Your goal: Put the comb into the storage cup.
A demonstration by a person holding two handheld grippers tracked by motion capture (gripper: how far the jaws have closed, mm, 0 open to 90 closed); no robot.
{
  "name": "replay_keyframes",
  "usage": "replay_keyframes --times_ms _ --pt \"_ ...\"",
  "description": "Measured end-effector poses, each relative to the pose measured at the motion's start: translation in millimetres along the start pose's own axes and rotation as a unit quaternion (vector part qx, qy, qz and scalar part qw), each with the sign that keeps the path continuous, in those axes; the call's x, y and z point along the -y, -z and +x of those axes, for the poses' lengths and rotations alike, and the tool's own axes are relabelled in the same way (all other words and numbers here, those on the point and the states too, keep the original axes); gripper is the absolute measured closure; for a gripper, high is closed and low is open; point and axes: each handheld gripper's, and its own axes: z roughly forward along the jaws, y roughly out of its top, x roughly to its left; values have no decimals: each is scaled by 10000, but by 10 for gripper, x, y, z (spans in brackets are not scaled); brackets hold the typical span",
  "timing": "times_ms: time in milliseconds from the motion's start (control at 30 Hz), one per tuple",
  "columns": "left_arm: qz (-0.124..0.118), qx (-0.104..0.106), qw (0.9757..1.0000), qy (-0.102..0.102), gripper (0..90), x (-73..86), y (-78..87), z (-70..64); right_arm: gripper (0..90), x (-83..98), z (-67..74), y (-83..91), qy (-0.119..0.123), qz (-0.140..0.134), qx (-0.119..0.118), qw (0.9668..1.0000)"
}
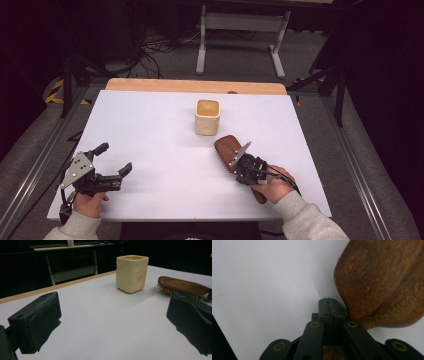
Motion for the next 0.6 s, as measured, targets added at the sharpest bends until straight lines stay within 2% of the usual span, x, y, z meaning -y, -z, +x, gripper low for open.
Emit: replay_keyframes --times_ms 367,600 --pt "2 -3 10000 1 4 0 1 0 895 131 -75 15 -217 74 139 9996" --pt "4 1 10000 -4 4 0 0 2 891 160 -103 20 -234 102 207 9995"
